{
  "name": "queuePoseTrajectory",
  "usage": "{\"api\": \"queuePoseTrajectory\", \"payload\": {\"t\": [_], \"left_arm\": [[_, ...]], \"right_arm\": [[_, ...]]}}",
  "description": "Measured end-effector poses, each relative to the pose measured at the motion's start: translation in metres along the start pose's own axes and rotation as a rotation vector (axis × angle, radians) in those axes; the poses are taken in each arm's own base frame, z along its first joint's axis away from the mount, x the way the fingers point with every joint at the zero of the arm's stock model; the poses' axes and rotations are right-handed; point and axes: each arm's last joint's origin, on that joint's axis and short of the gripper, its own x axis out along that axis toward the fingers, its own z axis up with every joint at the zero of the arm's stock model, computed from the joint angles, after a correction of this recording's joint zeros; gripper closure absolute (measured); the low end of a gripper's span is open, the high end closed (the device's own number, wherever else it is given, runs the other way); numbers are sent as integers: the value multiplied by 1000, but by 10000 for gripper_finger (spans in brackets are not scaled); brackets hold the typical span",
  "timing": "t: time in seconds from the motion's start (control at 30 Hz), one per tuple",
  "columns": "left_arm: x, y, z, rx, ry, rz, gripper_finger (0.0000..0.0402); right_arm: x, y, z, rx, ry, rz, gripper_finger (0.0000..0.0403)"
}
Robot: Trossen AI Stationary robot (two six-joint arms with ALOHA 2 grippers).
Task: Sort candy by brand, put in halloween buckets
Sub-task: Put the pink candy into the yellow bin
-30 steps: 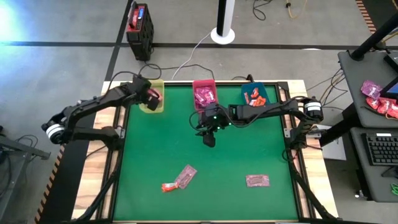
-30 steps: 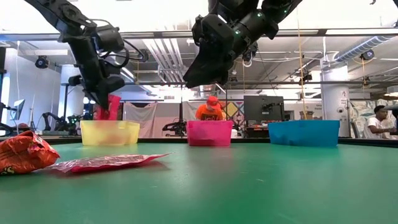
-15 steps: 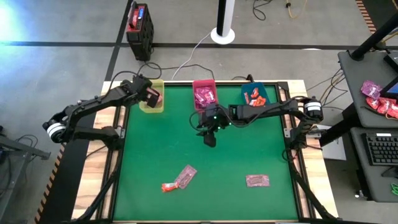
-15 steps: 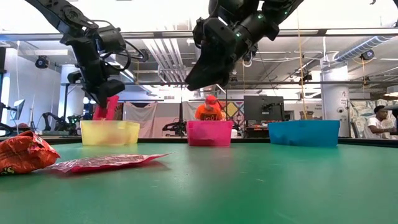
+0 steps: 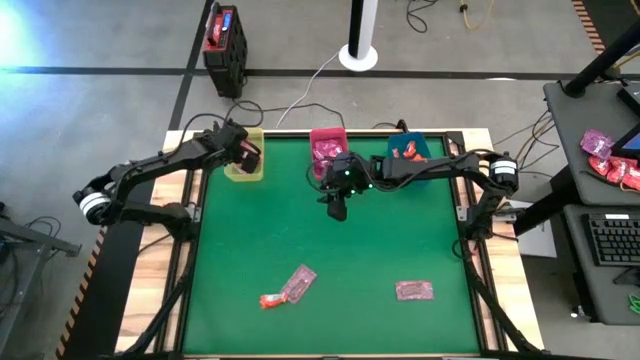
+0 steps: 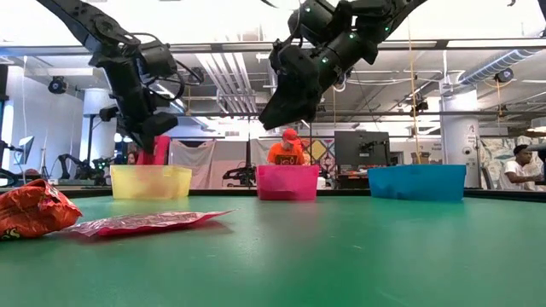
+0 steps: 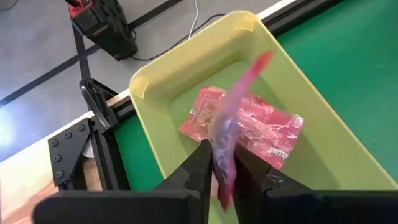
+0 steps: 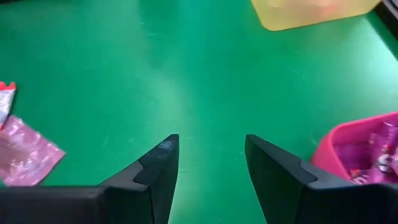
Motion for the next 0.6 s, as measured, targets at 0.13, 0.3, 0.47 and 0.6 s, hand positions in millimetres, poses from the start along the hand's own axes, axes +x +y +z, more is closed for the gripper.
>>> {"api": "queuePoseTrajectory", "payload": {"t": [0.13, 0.3, 0.47, 0.6], "left_arm": [[9, -4, -1, 15, 33, 6, 339], [15, -6, -2, 27, 48, 58, 282], [6, -8, -2, 34, 13, 39, 239], [-9, -14, -1, 47, -38, -39, 222]], "right_arm": [[0, -3, 0, 6, 0, -5, 225], [0, -2, -3, 27, 24, -2, 225], [0, -2, -8, 86, 68, -4, 225], [-1, -1, -13, 152, 126, -5, 225]]}}
